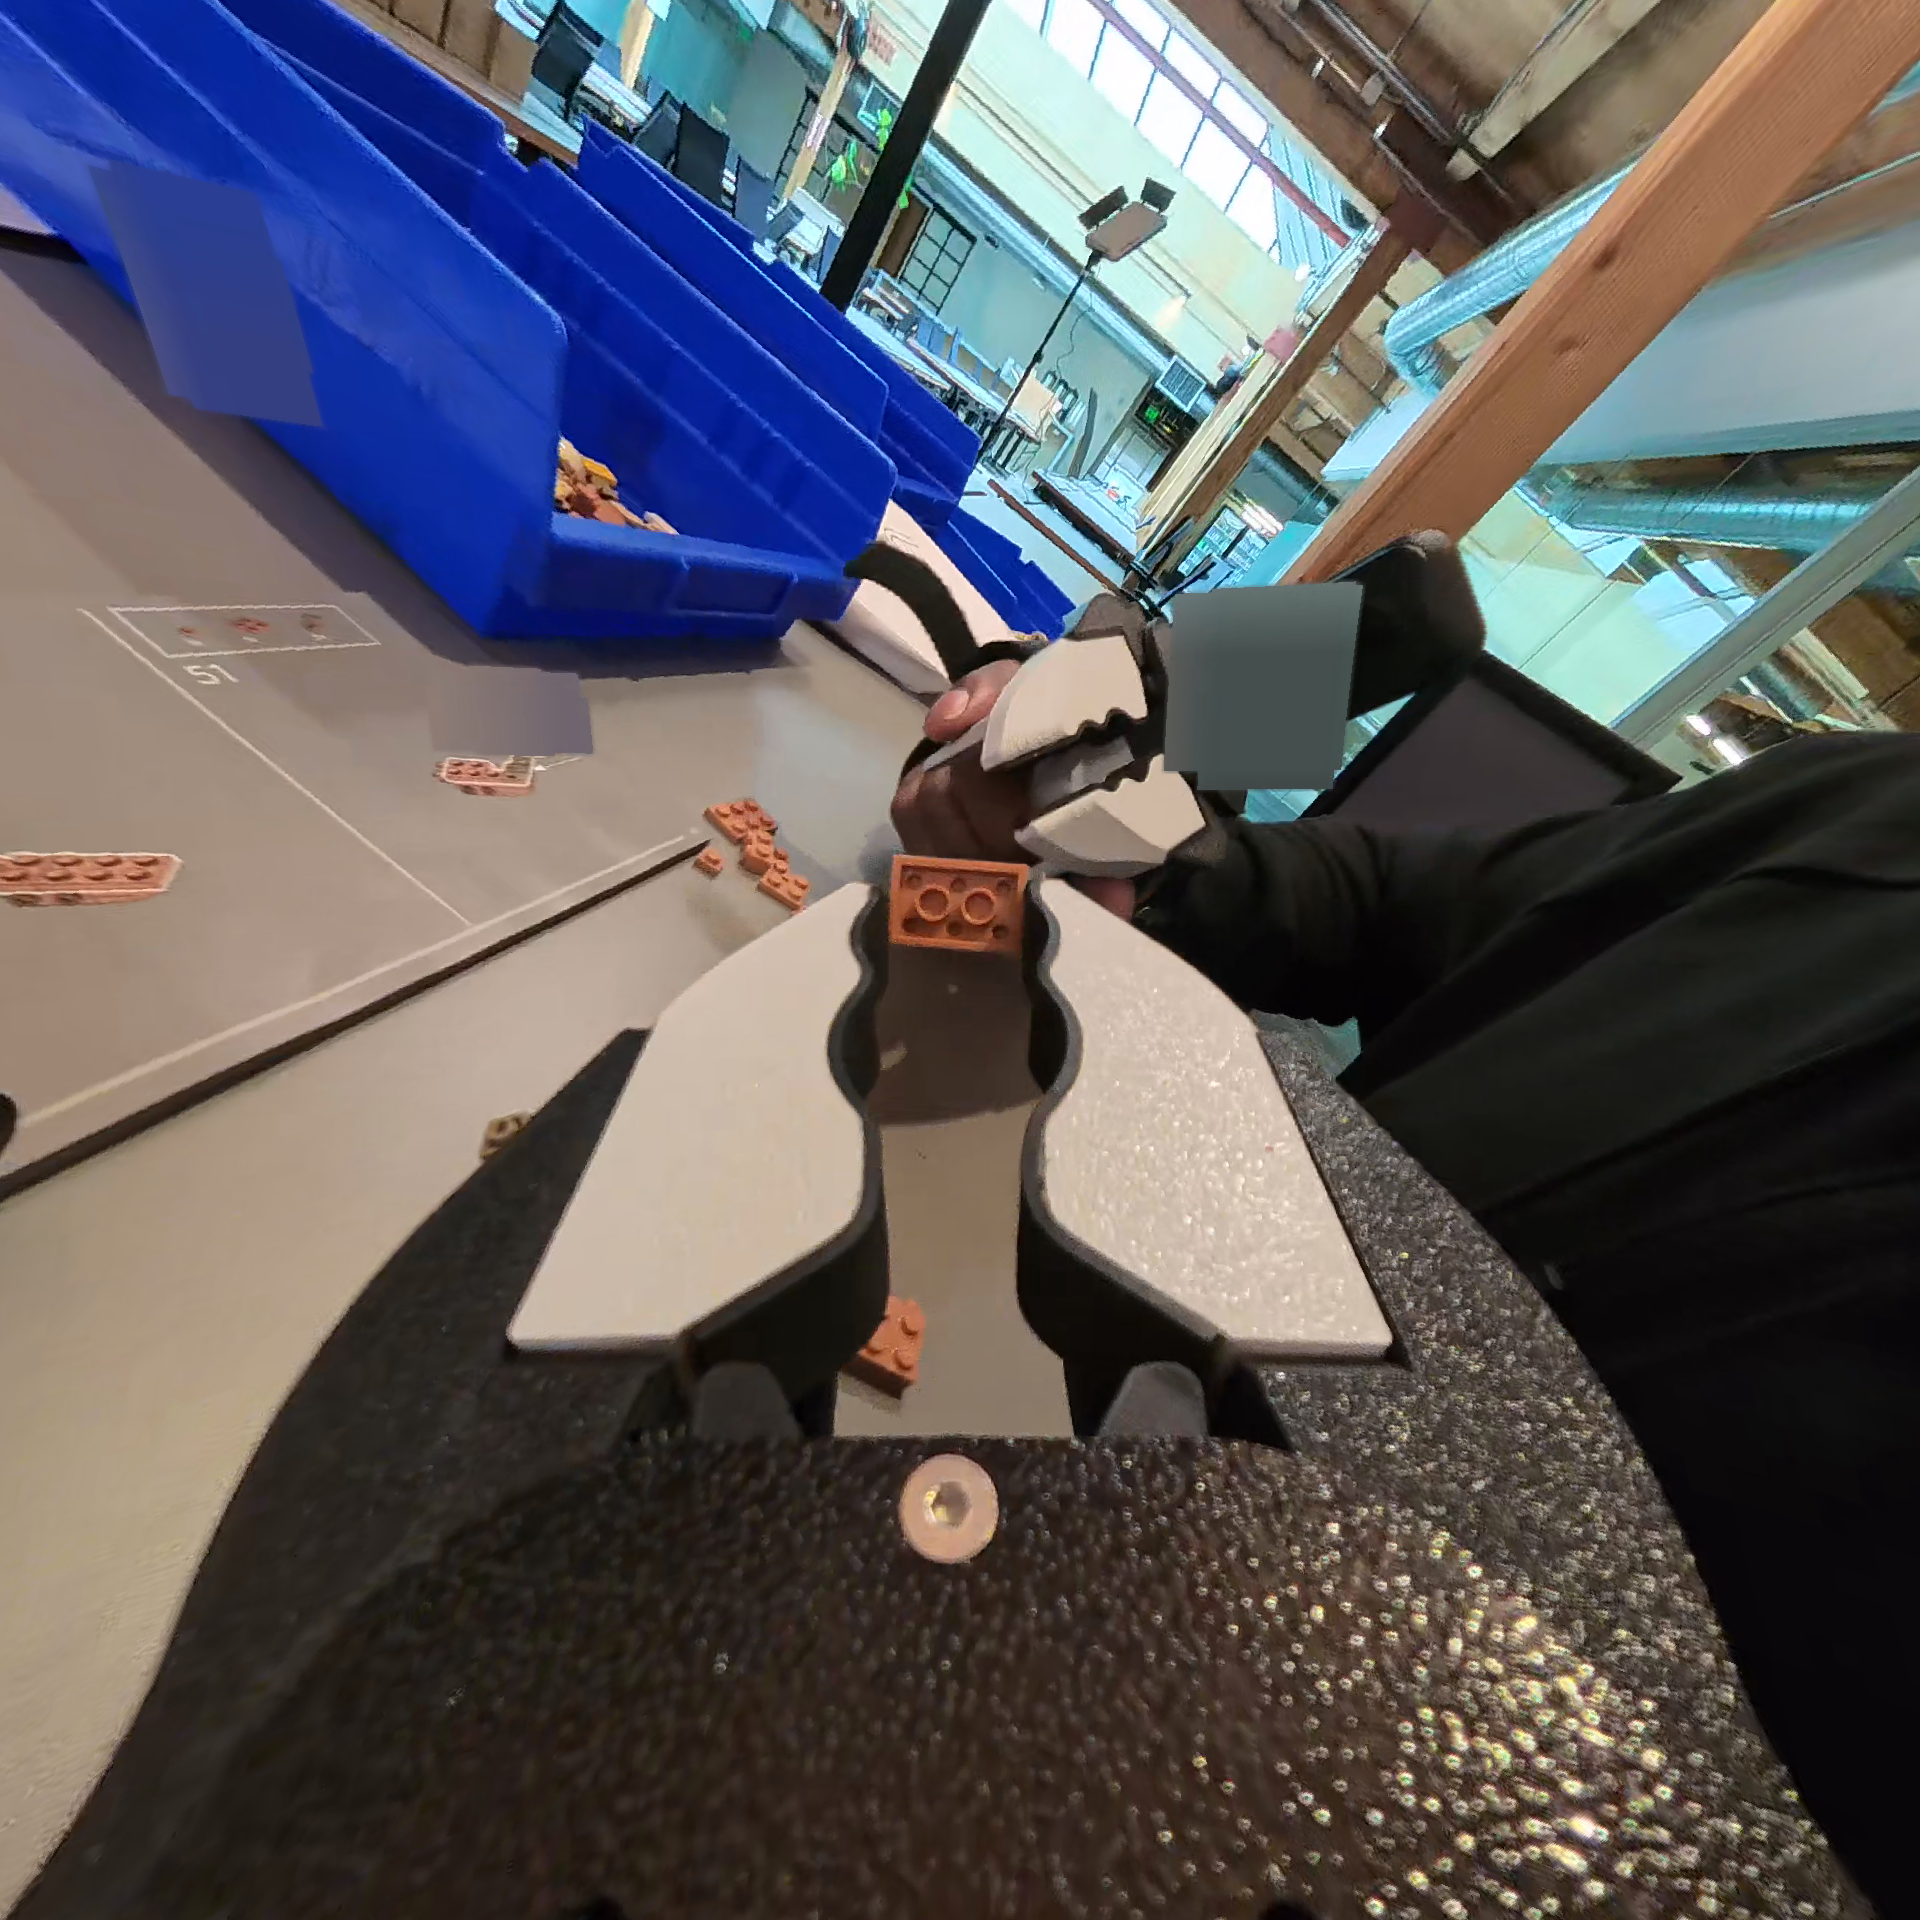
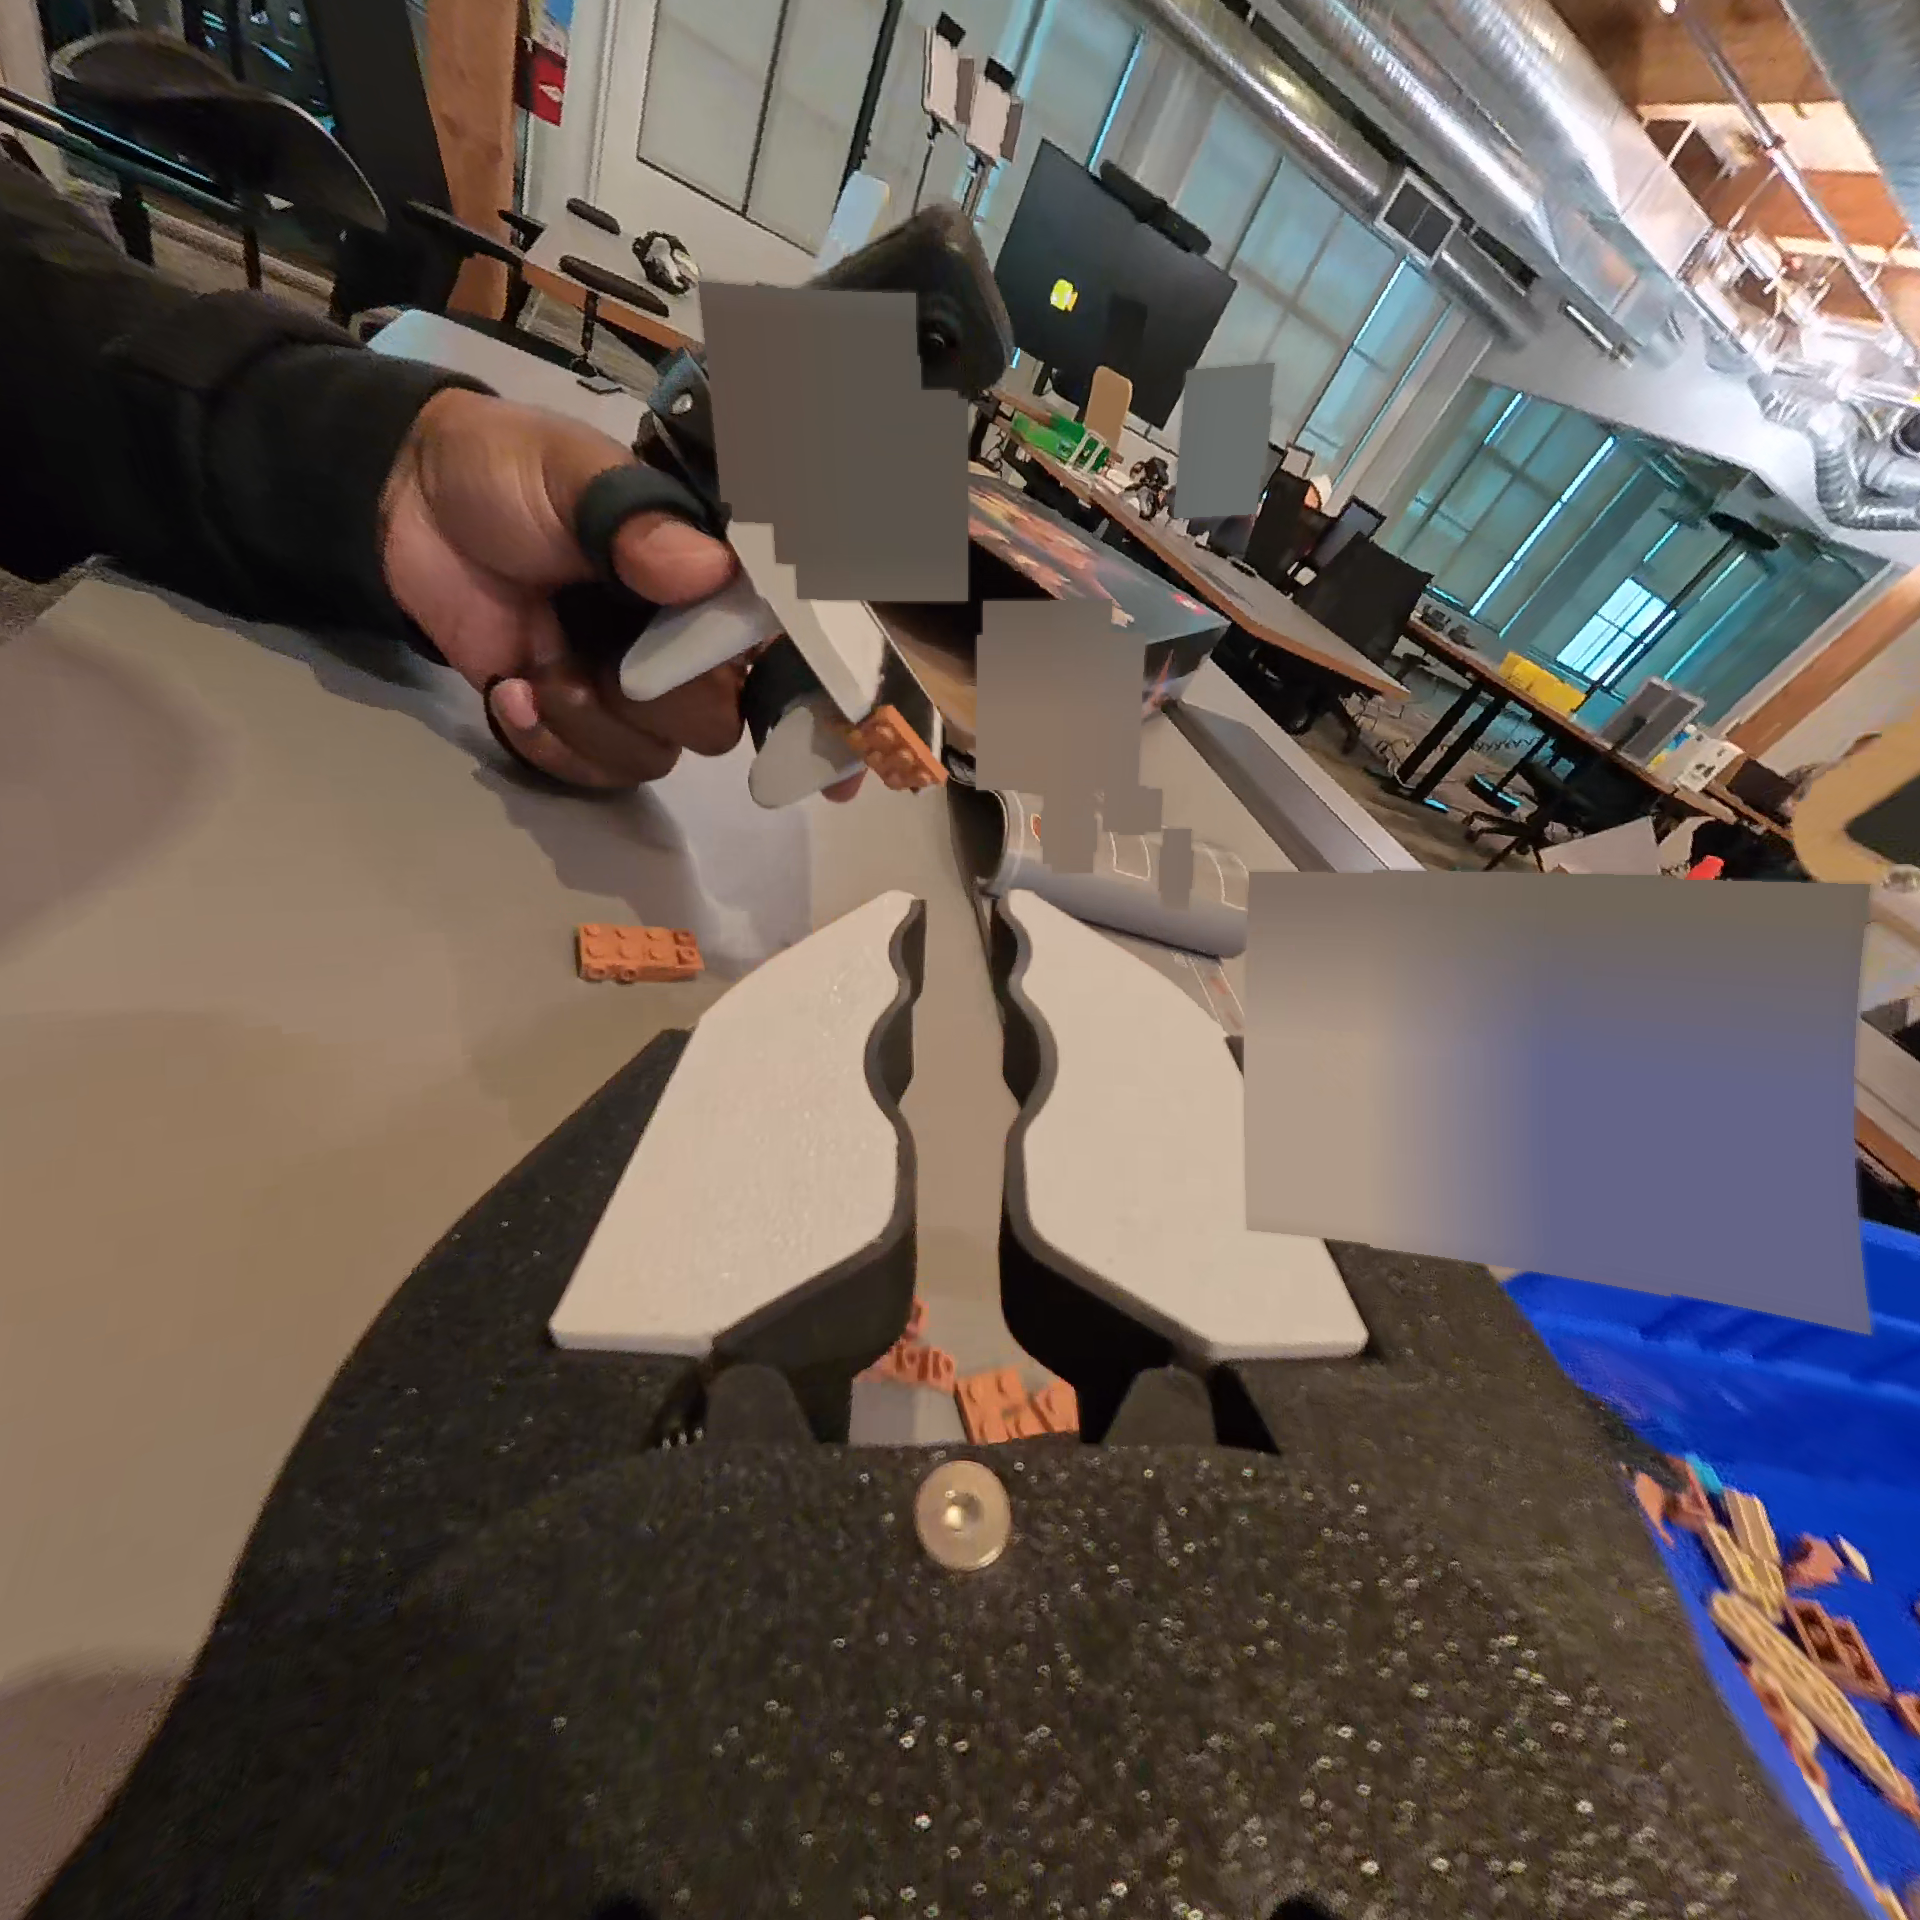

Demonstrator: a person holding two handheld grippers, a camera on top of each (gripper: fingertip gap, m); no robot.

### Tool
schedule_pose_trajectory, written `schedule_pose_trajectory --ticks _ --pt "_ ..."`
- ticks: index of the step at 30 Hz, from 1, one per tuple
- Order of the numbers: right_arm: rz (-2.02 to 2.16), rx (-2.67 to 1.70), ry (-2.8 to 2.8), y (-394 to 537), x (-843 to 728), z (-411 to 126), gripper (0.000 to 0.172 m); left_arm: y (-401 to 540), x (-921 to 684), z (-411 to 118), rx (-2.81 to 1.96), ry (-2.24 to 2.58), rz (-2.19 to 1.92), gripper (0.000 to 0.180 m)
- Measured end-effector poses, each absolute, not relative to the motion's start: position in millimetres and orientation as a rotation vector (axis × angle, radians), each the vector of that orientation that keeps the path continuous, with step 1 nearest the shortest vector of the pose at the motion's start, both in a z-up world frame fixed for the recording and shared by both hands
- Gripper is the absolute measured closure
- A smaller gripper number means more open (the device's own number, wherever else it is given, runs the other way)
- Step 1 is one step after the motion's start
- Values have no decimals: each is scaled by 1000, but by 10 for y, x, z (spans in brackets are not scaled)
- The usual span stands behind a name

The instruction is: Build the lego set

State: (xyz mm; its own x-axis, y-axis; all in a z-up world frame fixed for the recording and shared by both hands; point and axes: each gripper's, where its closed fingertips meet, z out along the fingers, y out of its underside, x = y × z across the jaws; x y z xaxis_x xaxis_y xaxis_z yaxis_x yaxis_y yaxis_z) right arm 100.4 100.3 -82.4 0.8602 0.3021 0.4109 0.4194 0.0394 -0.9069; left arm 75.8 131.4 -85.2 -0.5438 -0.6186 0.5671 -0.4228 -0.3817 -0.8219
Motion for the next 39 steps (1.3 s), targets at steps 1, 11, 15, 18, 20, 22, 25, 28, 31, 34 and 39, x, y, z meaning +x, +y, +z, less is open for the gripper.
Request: schedule_pose_trajectory --ticks 1,11,15,18,20,22,25,28,31,34,39 --pt "-97 -1552 -593 1032 972 -826 160 1305 756 -853 -1420 1657 -2059 157" --pt "-144 -1523 -597 1186 897 -791 162 1326 739 -824 -1424 1637 -2129 157" --pt "-188 -1521 -619 1206 872 -803 162 1286 726 -836 -1419 1673 -2144 157" --pt "-210 -1512 -637 1202 839 -806 161 1249 731 -835 -1429 1674 -2164 157" --pt "-220 -1503 -638 1197 832 -794 161 1215 762 -842 -1458 1663 -2174 157" --pt "-225 -1498 -631 1192 840 -782 161 1146 791 -840 -1492 1647 -2208 157" --pt "-232 -1491 -623 1179 854 -768 161 1049 819 -823 -1522 1620 -2262 157" --pt "-237 -1486 -619 1168 863 -758 161 1043 830 -806 -1539 1591 -2300 157" --pt "-244 -1490 -634 1170 849 -779 160 1063 835 -795 -1544 1571 -2315 157" --pt "-253 -1492 -647 1172 840 -797 159 1078 832 -783 -1549 1553 -2339 157" --pt "-224 -1510 -642 1176 845 -820 157 1086 822 -784 -1552 1555 -2354 157"
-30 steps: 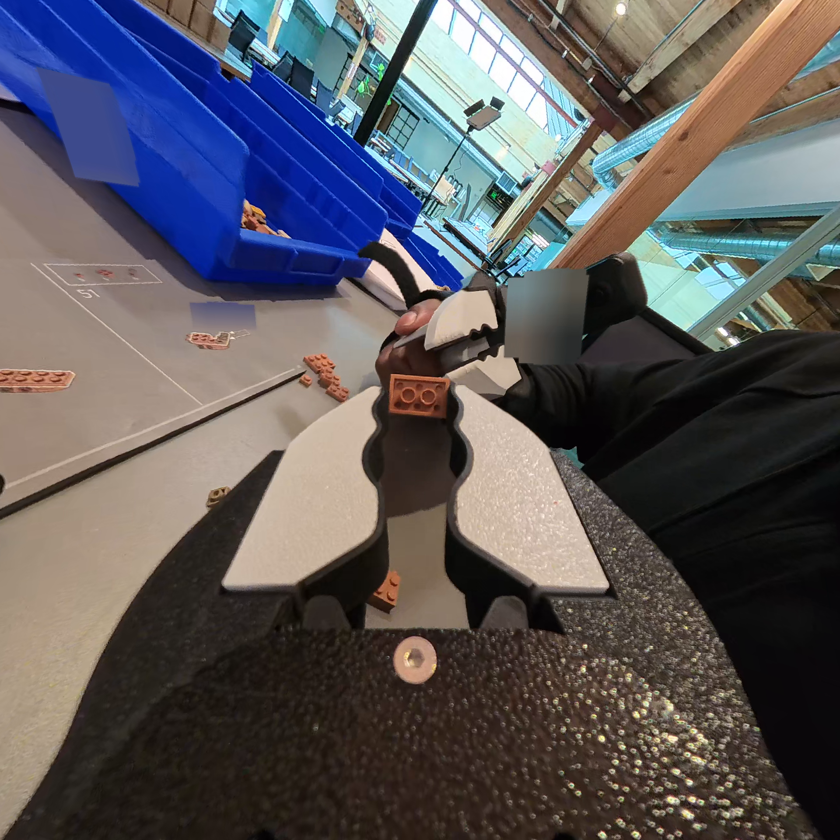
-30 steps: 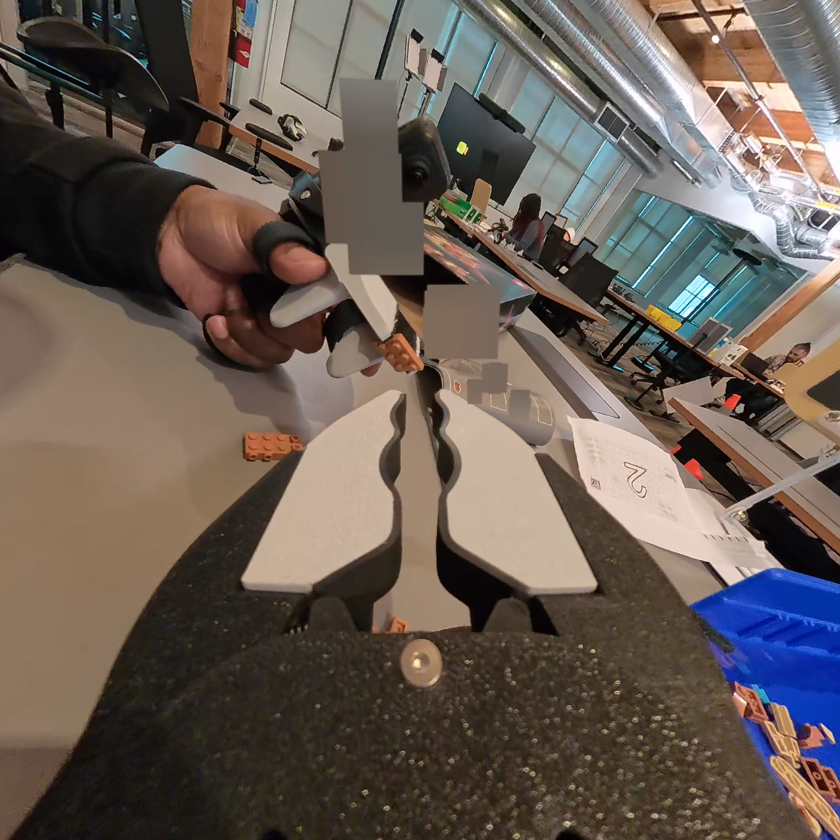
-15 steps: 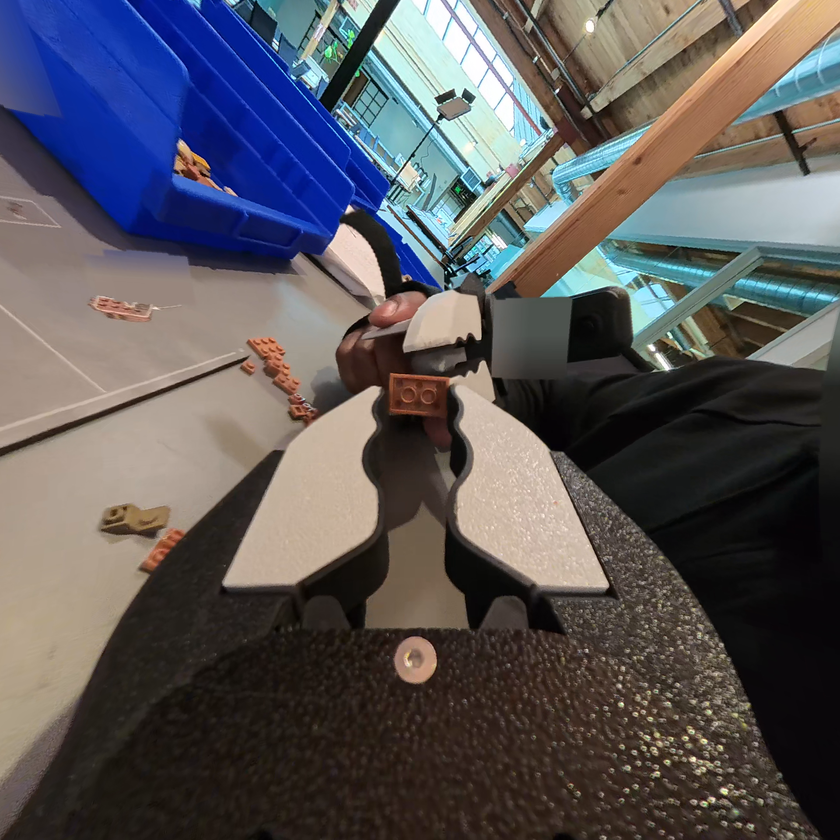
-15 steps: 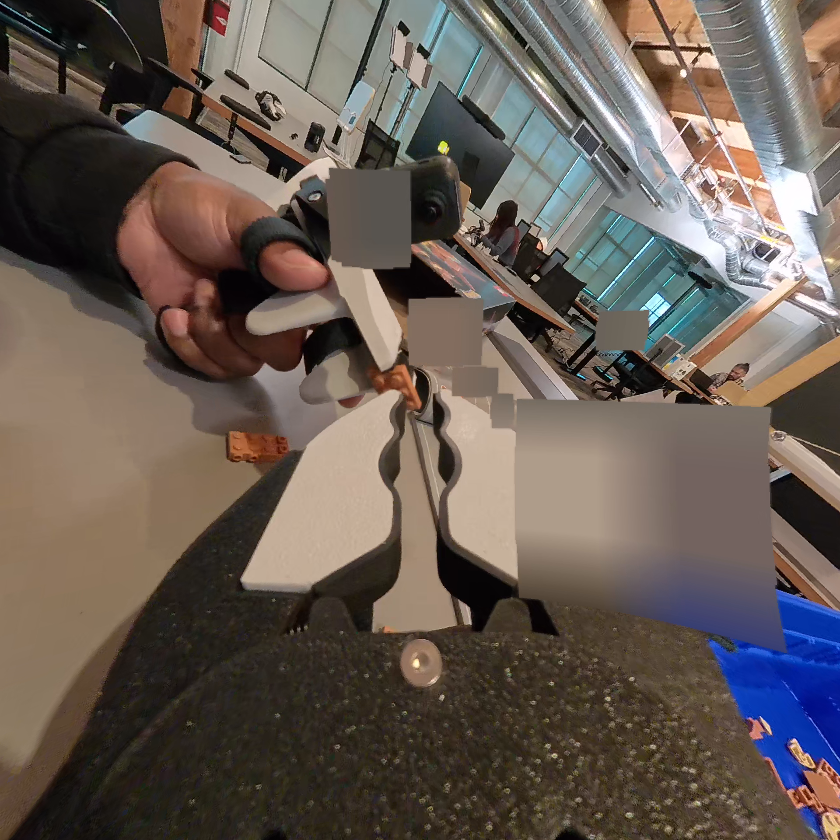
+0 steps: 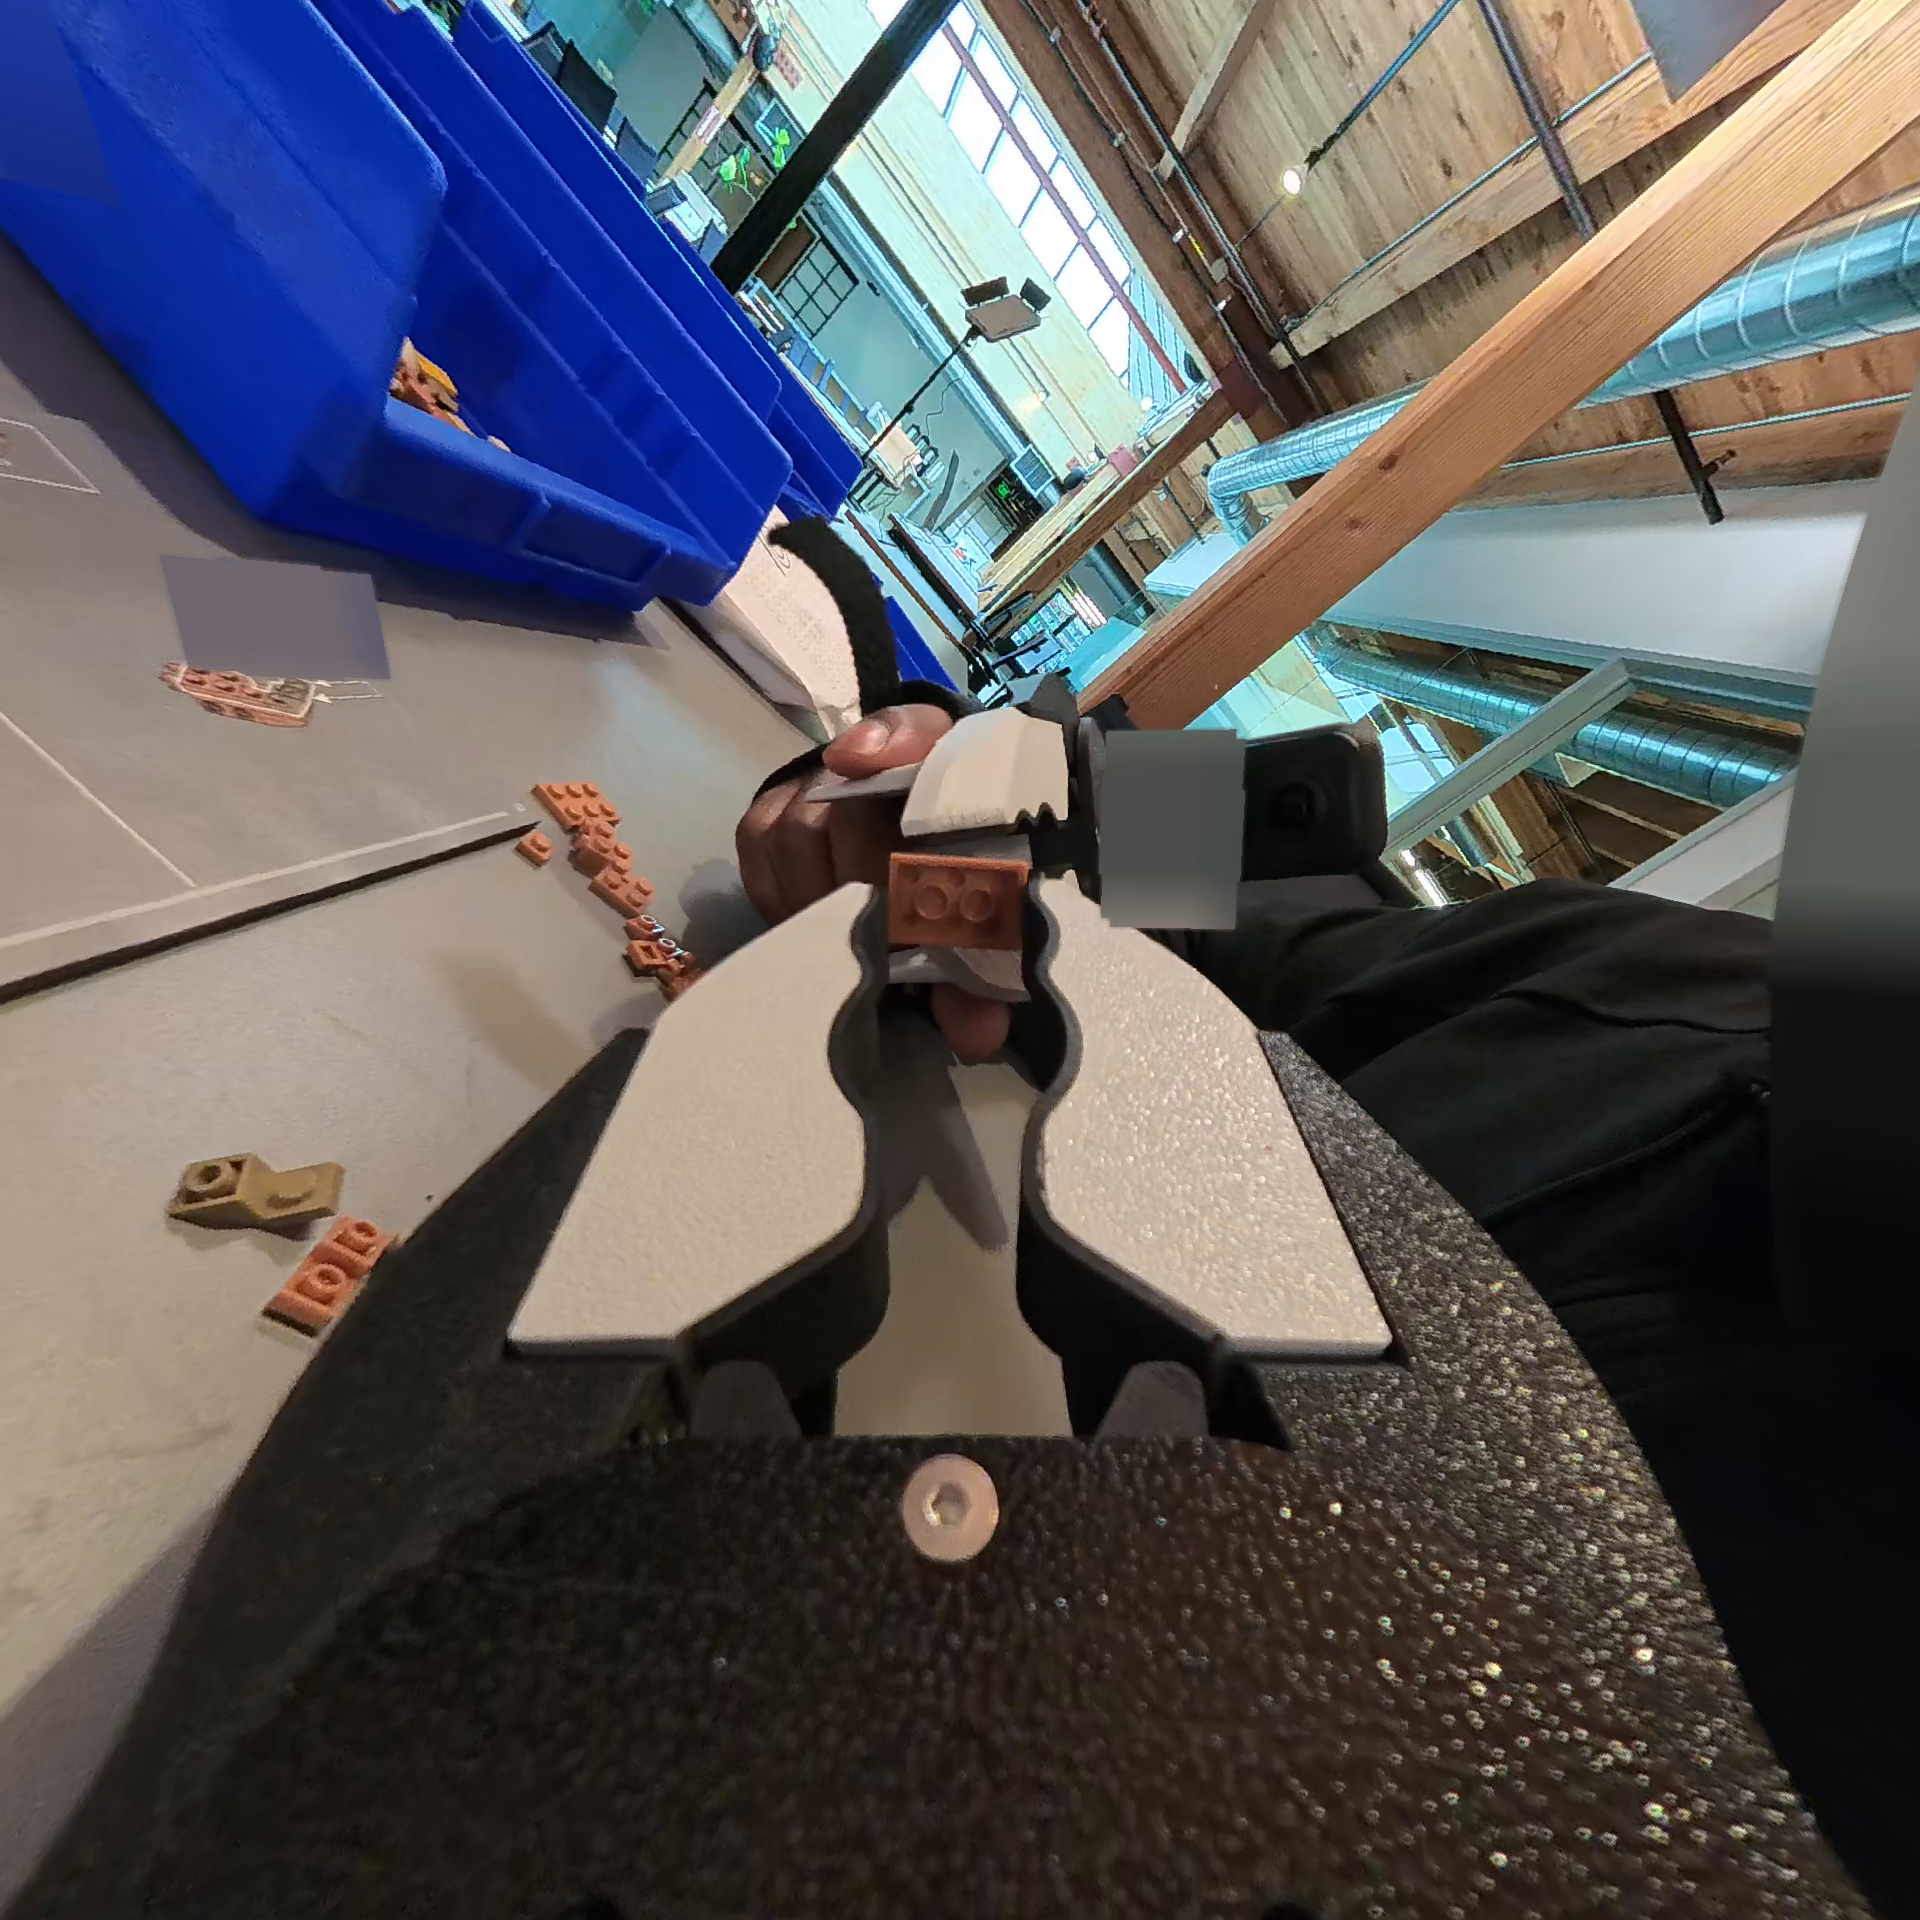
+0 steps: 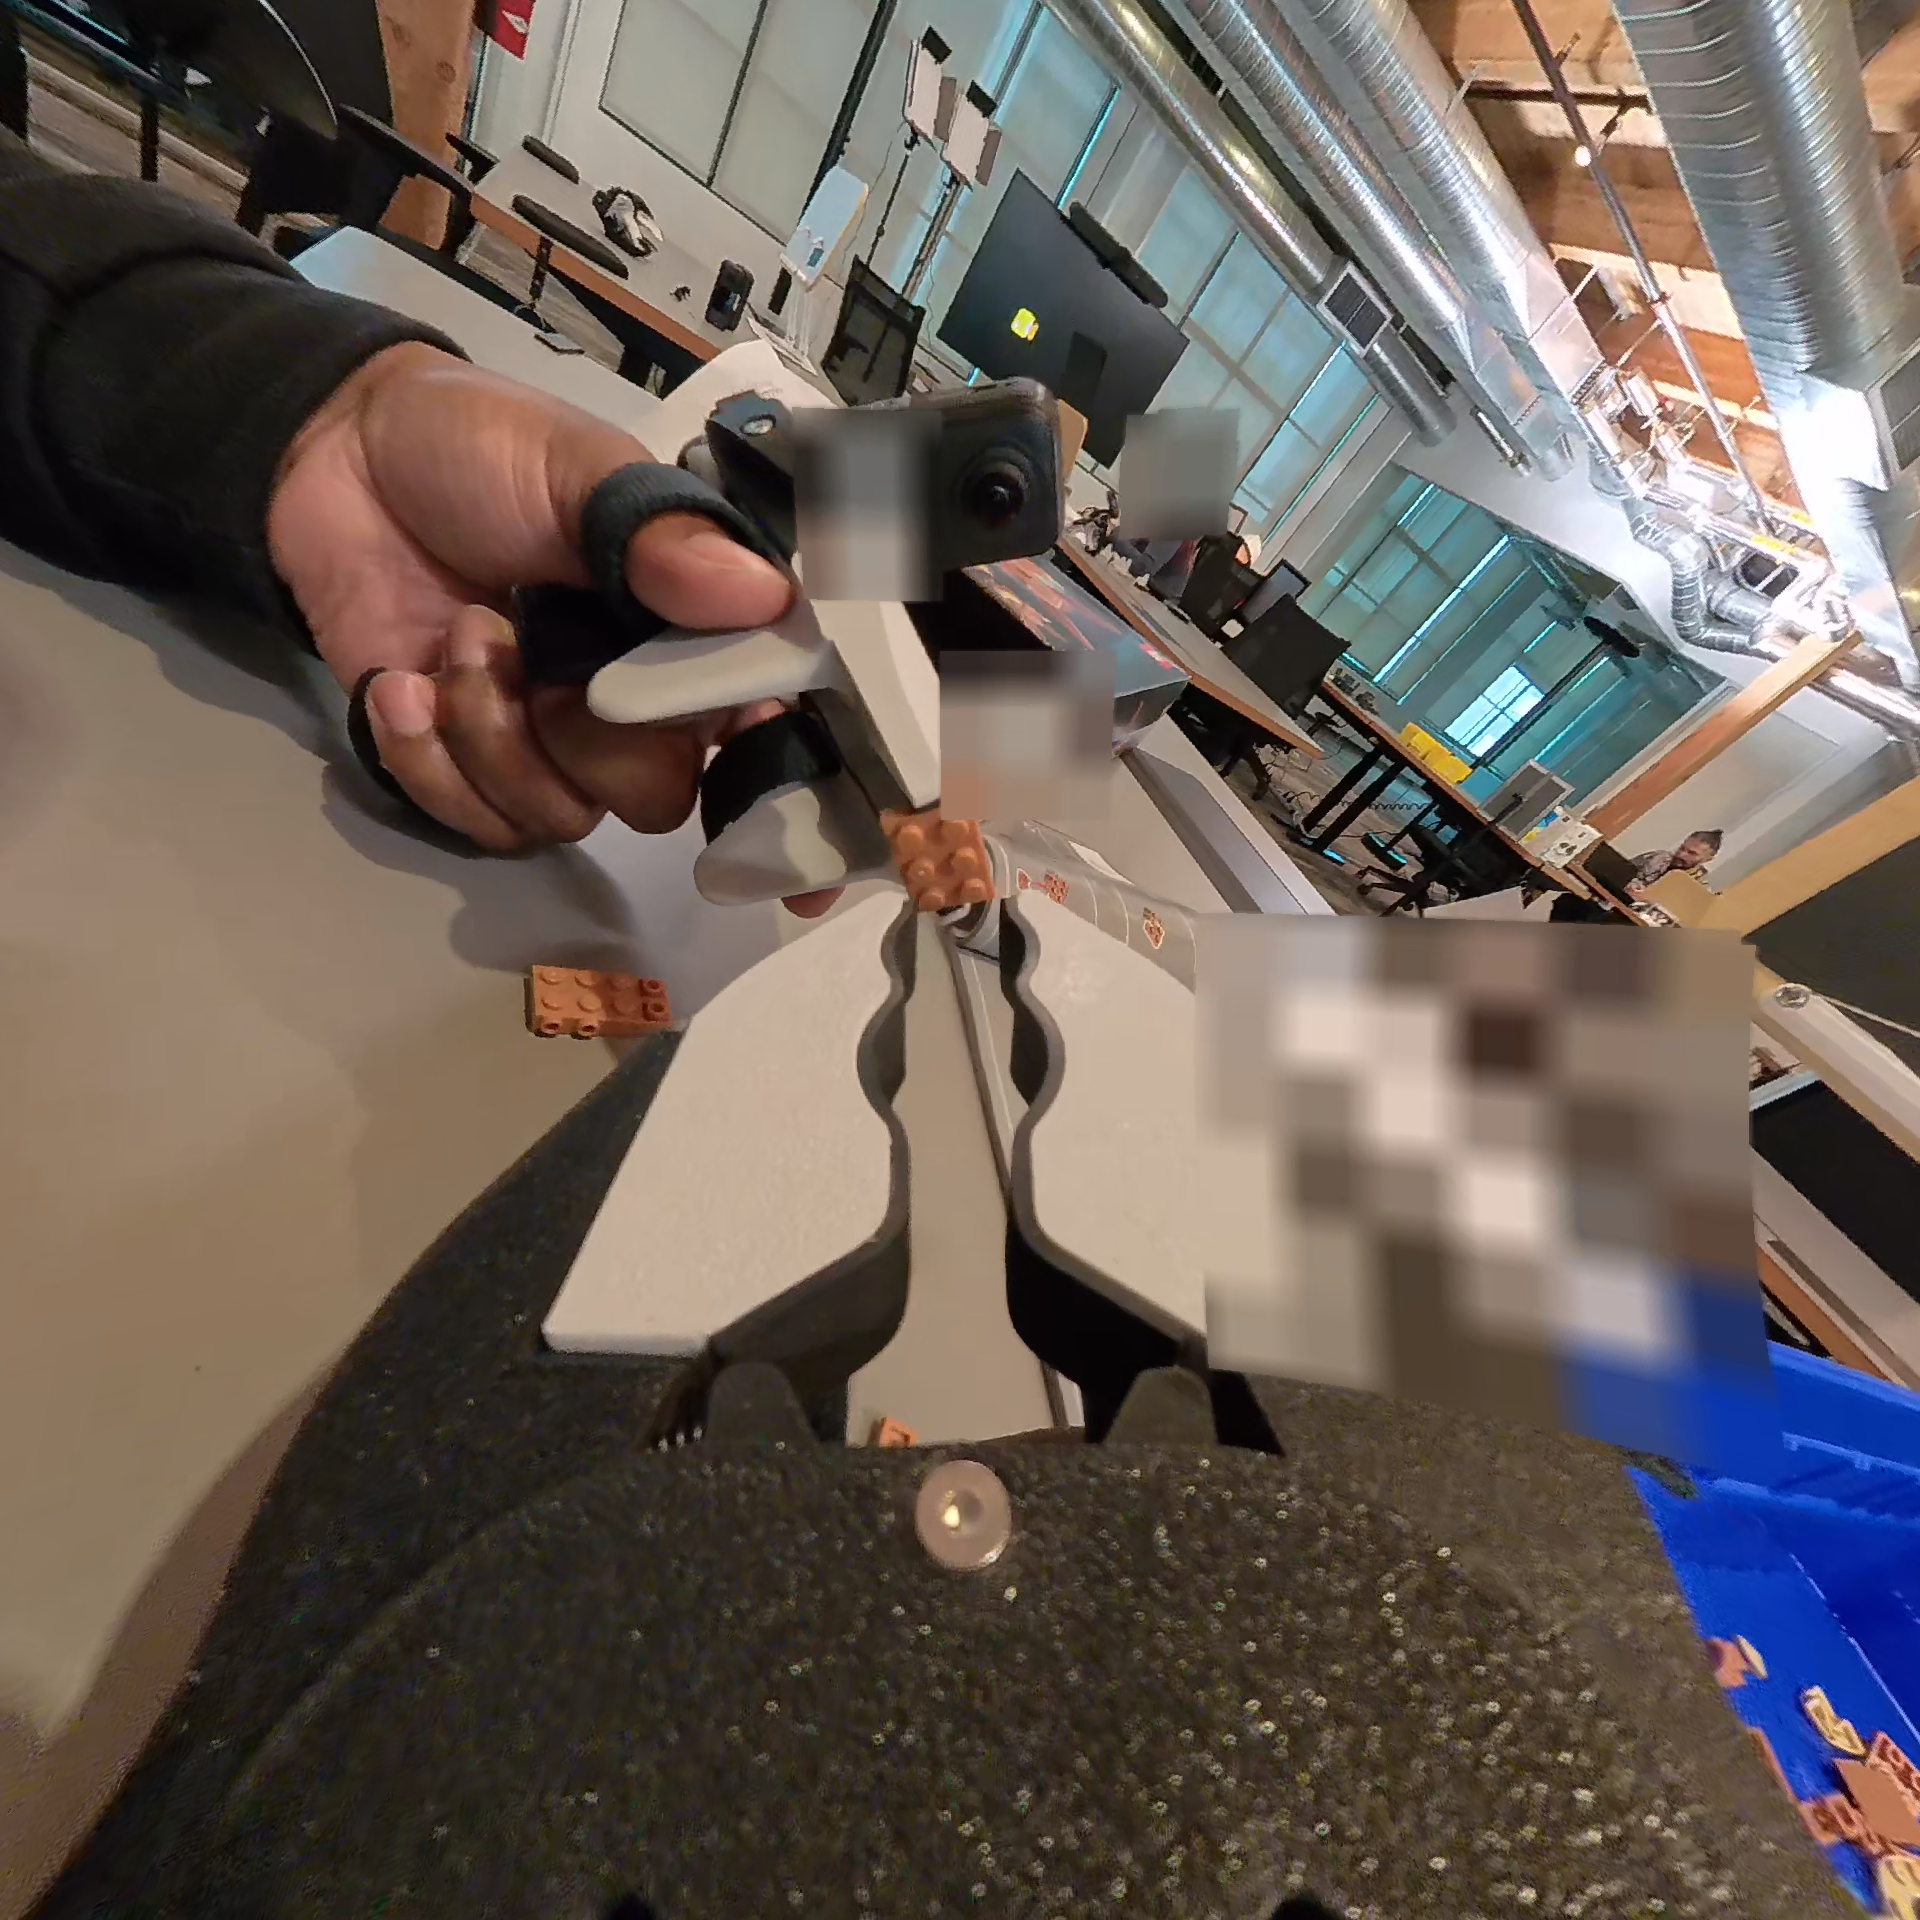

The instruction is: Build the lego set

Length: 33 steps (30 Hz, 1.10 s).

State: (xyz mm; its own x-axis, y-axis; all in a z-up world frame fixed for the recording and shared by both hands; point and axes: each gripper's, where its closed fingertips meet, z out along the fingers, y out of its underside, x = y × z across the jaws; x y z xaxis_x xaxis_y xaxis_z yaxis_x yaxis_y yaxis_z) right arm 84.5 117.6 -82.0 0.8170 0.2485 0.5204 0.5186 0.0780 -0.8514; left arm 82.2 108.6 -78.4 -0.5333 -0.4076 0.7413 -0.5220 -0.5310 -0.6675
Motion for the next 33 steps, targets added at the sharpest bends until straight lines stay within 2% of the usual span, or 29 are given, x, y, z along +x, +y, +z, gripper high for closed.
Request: schedule_pose_trajectory --ticks 28,33 --pt "-272 -1482 -716 1154 743 -835 152 1011 802 -824 1446 -1444 2169 157" --pt "-270 -1477 -715 1154 734 -822 155 988 787 -822 1430 -1453 2160 157"
